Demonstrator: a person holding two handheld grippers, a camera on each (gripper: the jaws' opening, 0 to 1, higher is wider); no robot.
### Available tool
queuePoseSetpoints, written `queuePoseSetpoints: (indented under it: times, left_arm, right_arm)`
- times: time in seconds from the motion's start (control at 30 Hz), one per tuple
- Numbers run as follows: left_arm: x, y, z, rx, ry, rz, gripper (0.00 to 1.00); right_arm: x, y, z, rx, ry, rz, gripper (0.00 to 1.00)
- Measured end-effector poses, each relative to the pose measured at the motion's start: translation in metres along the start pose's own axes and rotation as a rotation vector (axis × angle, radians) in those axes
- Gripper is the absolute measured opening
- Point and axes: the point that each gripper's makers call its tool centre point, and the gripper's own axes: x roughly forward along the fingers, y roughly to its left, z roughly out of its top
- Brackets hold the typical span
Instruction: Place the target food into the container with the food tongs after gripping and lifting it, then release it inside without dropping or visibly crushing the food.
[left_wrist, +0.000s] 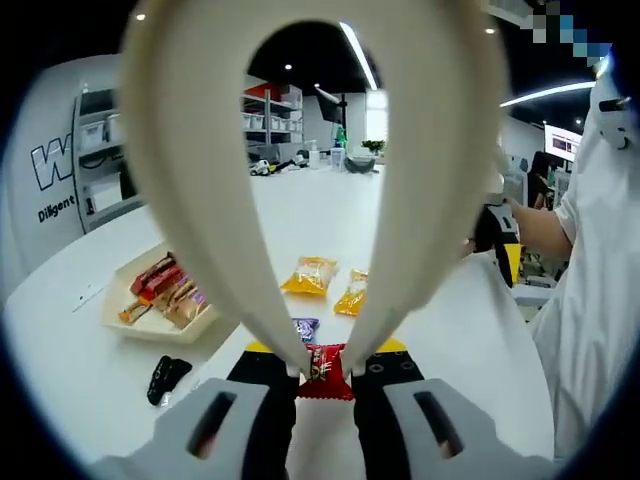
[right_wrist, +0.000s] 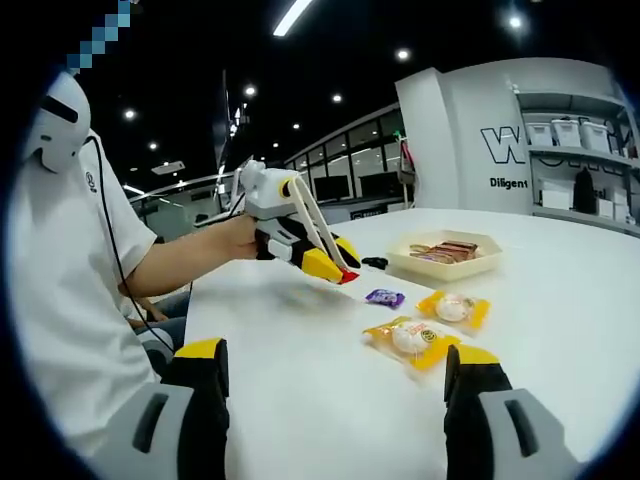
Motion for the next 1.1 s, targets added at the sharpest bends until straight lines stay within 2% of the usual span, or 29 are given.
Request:
queuePoseSetpoints:
  times: [0.5, 0.73, 1.1]
  left_arm:
    - [0.004, 0.026, 0.045, 0.019, -0.051, -0.017, 0.18]
    - [0.020, 0.043, 0.063, 0.029, -0.060, -0.025, 0.18]
    - [0.054, 0.074, 0.073, -0.001, -0.065, -0.015, 0.17]
  right_arm:
    - [-0.004, -0.004, 0.003, -0.002, -0.004, -0.009, 0.89]
    - [-0.007, -0.005, 0.003, -0.001, -0.005, -0.014, 0.89]
    - [-0.009, -0.009, 0.000, 0.005, 0.001, -0.026, 0.90]
